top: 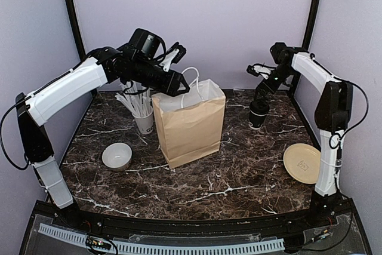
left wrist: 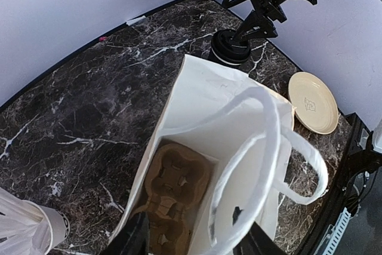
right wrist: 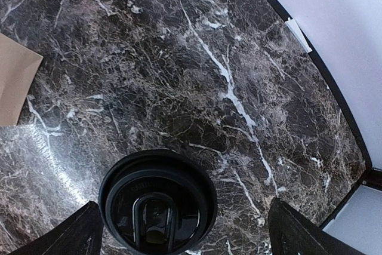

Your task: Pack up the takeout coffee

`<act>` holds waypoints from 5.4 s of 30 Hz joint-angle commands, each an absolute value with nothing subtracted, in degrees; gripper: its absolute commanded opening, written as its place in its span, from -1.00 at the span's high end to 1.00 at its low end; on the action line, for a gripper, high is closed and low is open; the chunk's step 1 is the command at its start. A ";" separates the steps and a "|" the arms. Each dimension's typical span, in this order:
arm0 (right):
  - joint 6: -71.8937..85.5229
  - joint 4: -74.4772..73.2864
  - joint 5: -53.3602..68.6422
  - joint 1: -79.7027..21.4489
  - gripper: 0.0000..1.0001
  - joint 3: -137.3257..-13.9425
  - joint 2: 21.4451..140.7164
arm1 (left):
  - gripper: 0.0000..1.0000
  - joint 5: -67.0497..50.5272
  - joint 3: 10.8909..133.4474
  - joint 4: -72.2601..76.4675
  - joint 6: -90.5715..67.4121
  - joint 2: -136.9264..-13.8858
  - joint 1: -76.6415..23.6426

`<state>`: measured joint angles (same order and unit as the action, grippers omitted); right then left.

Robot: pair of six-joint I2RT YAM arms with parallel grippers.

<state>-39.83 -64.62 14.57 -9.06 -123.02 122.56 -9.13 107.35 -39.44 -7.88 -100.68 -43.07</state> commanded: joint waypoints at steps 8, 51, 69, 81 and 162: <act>-39.86 -69.97 10.74 -9.45 -0.87 -126.28 126.86 | -0.06 -5.02 104.39 -38.99 -5.84 -96.83 -43.04; -39.80 -77.84 10.70 -12.43 -0.22 -120.64 119.85 | -0.02 -10.12 105.25 -39.22 -2.65 -97.60 -42.98; -44.06 -70.59 36.12 -14.55 -0.09 -114.98 89.89 | 1.00 -21.06 97.87 -29.98 -1.24 -92.67 -43.44; -45.00 -66.99 30.41 -29.15 -0.08 -113.20 82.64 | 1.00 -24.14 97.86 -28.92 -0.60 -93.09 -45.29; -38.87 -81.21 -7.42 -80.09 0.06 -111.74 99.94 | -0.40 7.13 71.77 -17.81 2.19 -61.29 -43.63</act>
